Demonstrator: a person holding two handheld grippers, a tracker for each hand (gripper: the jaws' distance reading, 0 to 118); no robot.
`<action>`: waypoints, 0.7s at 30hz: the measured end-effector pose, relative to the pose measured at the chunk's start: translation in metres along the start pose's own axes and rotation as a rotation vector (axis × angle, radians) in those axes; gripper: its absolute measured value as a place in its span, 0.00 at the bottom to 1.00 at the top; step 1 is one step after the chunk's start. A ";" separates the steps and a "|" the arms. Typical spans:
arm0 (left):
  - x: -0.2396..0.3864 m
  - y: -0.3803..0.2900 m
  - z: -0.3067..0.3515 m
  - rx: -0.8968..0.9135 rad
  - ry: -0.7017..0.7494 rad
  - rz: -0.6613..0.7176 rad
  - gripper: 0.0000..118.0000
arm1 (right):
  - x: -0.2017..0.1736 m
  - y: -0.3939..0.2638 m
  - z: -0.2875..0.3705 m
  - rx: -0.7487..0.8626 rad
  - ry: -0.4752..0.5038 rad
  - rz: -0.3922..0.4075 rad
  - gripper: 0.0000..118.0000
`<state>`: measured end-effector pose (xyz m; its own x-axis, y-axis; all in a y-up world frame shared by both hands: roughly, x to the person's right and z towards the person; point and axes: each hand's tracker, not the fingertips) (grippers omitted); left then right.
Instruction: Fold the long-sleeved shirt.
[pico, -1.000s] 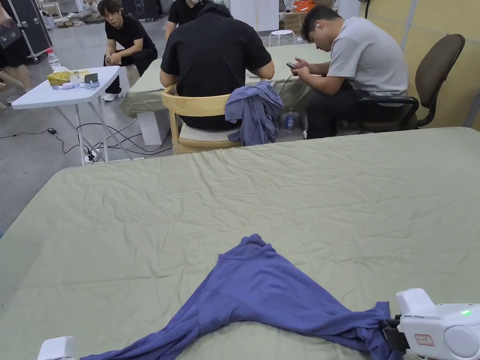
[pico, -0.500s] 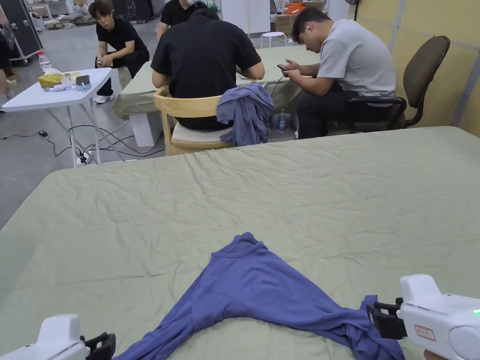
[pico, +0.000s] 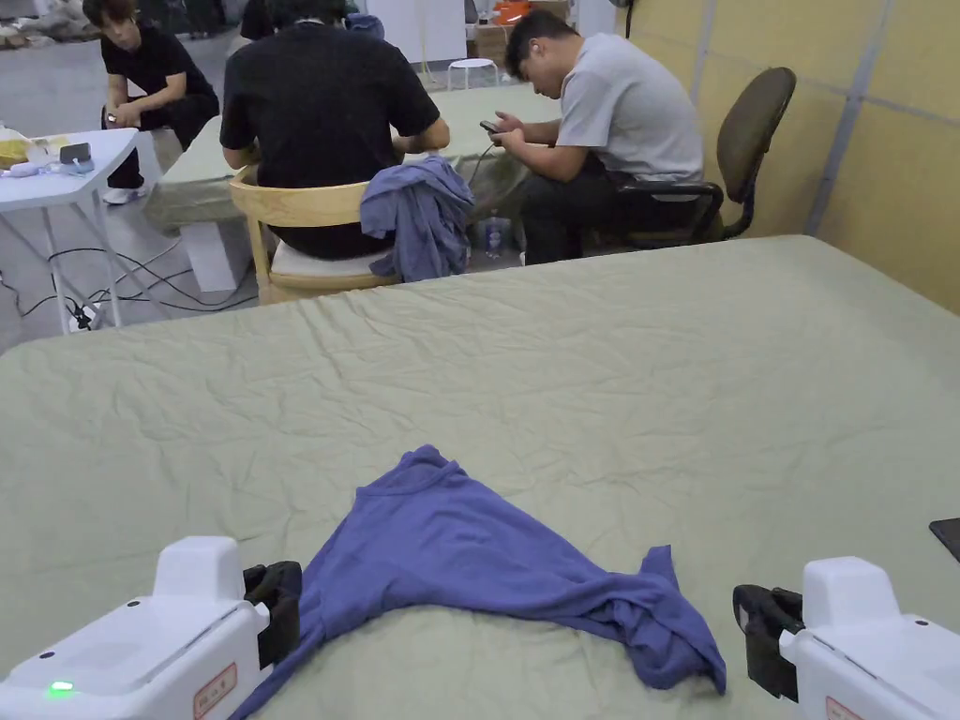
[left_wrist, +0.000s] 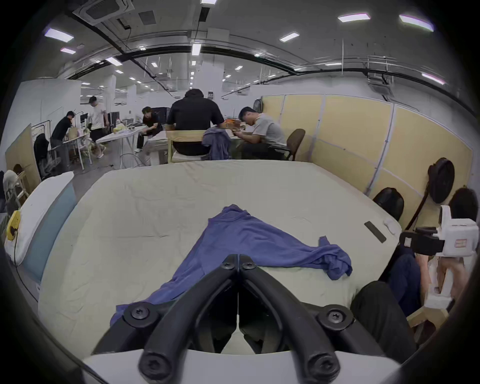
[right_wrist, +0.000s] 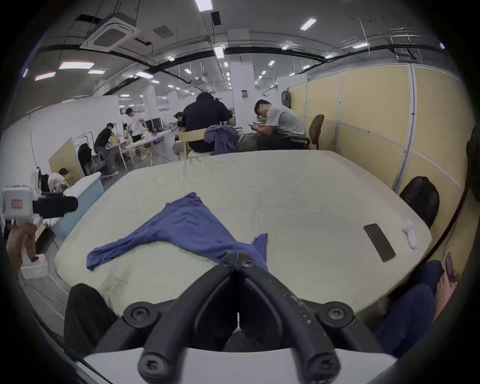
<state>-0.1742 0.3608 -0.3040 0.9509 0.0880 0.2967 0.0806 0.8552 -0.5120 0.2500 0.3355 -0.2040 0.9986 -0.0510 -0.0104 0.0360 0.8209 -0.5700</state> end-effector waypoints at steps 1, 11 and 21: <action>0.002 0.000 -0.002 0.007 -0.003 0.000 0.00 | 0.002 0.003 -0.002 -0.027 0.000 0.001 0.01; 0.018 0.012 -0.043 -0.040 -0.046 -0.018 0.00 | 0.040 0.014 -0.109 -0.459 0.074 0.075 0.51; 0.024 0.011 -0.088 -0.135 -0.056 -0.016 0.00 | 0.056 -0.024 -0.202 -0.580 0.105 0.258 0.52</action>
<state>-0.1238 0.3273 -0.3729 0.9313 0.1063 0.3484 0.1388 0.7807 -0.6093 0.2974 0.1985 -0.3567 0.9624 0.0275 -0.2703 -0.2607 0.3743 -0.8899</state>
